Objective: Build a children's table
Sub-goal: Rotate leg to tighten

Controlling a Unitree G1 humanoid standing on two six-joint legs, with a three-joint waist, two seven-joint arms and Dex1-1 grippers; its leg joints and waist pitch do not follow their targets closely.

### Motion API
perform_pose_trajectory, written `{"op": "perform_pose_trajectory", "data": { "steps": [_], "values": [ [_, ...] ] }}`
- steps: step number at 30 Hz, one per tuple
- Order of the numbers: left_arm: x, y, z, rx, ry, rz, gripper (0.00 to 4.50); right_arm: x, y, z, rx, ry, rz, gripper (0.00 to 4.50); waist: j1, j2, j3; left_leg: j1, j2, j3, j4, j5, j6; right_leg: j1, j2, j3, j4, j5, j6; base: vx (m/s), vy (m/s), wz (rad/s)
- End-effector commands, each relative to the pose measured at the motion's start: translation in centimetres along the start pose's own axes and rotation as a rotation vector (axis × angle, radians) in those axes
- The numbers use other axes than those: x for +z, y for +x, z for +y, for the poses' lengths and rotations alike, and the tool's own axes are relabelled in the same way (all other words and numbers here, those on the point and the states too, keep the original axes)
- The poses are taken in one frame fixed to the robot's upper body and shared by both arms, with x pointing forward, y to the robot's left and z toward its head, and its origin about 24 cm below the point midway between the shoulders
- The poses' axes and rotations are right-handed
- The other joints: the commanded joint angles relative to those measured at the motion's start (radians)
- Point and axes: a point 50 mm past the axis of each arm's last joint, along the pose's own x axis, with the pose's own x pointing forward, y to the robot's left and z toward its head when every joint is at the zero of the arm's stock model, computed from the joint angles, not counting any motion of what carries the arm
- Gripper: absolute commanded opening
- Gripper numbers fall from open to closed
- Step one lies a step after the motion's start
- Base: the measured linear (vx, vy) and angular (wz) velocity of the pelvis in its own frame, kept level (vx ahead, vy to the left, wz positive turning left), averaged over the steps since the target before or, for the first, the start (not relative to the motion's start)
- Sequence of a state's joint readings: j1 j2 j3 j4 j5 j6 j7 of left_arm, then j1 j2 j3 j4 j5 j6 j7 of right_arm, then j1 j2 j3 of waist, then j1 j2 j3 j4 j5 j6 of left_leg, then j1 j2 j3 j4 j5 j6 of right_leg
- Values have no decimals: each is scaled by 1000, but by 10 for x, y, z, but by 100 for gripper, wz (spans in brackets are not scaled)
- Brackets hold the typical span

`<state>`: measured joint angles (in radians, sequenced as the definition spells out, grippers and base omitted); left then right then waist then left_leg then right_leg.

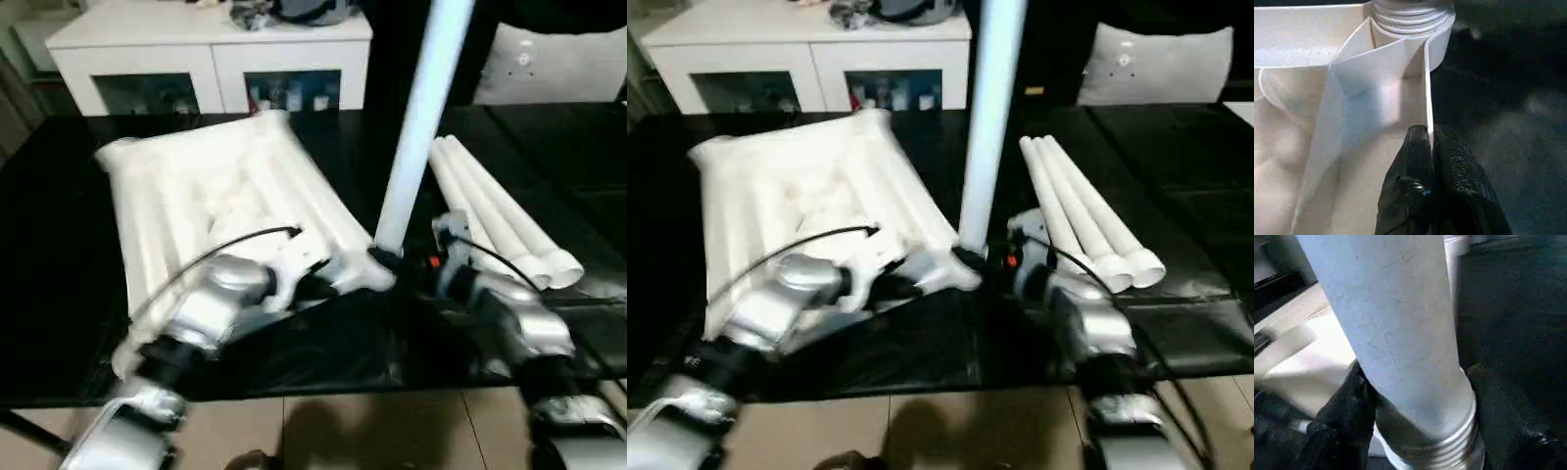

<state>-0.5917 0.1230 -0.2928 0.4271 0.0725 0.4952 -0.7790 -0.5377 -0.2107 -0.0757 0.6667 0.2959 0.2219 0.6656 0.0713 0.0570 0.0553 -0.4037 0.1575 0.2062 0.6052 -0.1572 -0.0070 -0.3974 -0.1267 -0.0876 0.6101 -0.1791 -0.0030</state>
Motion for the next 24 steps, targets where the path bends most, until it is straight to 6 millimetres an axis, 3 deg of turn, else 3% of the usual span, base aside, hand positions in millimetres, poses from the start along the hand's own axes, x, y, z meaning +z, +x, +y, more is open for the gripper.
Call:
{"op": "perform_pose_trajectory", "data": {
  "steps": [1, 2, 5, 6, 8, 10, 12, 13, 14, 18, 19, 20, 24],
  "values": [
    [45, 14, -13, 5, 20, -141, 0, -20, 13, 5, -126, 103, 88, 253, 2, -12, -66, 42, 65, -51, -86, -464, -45, 20, -49, 38, -101, -432, -165, 0, 0, 0],
    [51, 19, -16, 33, -2, -150, 0, -19, 17, 6, -171, 95, 87, 253, 0, -9, -65, 34, 64, -50, -88, -449, -40, 24, -48, 38, -102, -419, -160, 0, 0, 0],
    [53, 22, -18, 39, 20, -148, 0, -17, 20, 8, -178, 42, 76, 253, 0, -12, -71, 25, 64, -51, -89, -420, -23, 31, -48, 36, -98, -366, -156, 0, 0, 0],
    [53, 22, -19, 43, 32, -146, 0, -17, 21, 9, -173, 36, 70, 288, -1, -8, -74, 23, 63, -50, -88, -400, -11, 33, -48, 36, -94, -324, -164, 0, 0, 0],
    [52, 21, -20, 46, 46, -137, 0, -14, 21, 9, -168, 46, 42, 288, -1, -12, -76, 22, 62, -45, -84, -371, 13, 35, -47, 38, -92, -273, -183, 0, 0, 0],
    [50, 19, -17, 59, 60, -130, 0, -10, 19, 9, -161, 47, 12, 288, 3, -9, -79, 20, 63, -44, -81, -318, 41, 39, -47, 37, -86, -218, -200, 0, 0, 0],
    [48, 18, -13, 86, 81, -116, 0, -1, 13, 6, -184, 14, -48, 288, 6, -8, -80, 21, 65, -42, -81, -296, 54, 38, -43, 36, -83, -184, -208, 0, 0, 0],
    [48, 19, -12, 88, 87, -116, 0, 1, 11, 6, -188, 5, -63, 288, 7, -13, -79, 20, 65, -41, -80, -290, 58, 38, -43, 37, -83, -177, -209, 0, 0, 0],
    [47, 19, -12, 90, 95, -118, 0, 4, 8, 5, -192, -7, -83, 288, 15, -10, -81, 21, 67, -41, -80, -271, 64, 38, -44, 36, -79, -163, -208, 0, 0, 0],
    [44, 18, -8, 106, 80, -122, 0, 17, -12, 6, -145, -49, -168, 288, 31, -9, -79, 28, 71, -39, -82, -289, 55, 33, -42, 38, -84, -187, -190, 0, 0, 0],
    [43, 18, -9, 90, 67, -123, 43, 18, -15, 6, -142, -56, -171, 323, 35, -10, -80, 25, 71, -40, -83, -282, 55, 36, -43, 38, -83, -188, -189, 0, 0, 0],
    [41, 18, -11, 57, 56, -121, 53, 20, -22, 9, -135, -63, -180, 323, 41, -5, -79, 24, 71, -40, -83, -281, 54, 34, -44, 39, -84, -200, -182, 0, 0, 0],
    [33, 18, -13, 37, 87, -104, 79, 14, -31, 14, -97, -42, -131, 323, 45, -2, -82, 20, 71, -43, -83, -247, 63, 35, -43, 37, -79, -151, -182, 0, 0, 0]
  ]
}}
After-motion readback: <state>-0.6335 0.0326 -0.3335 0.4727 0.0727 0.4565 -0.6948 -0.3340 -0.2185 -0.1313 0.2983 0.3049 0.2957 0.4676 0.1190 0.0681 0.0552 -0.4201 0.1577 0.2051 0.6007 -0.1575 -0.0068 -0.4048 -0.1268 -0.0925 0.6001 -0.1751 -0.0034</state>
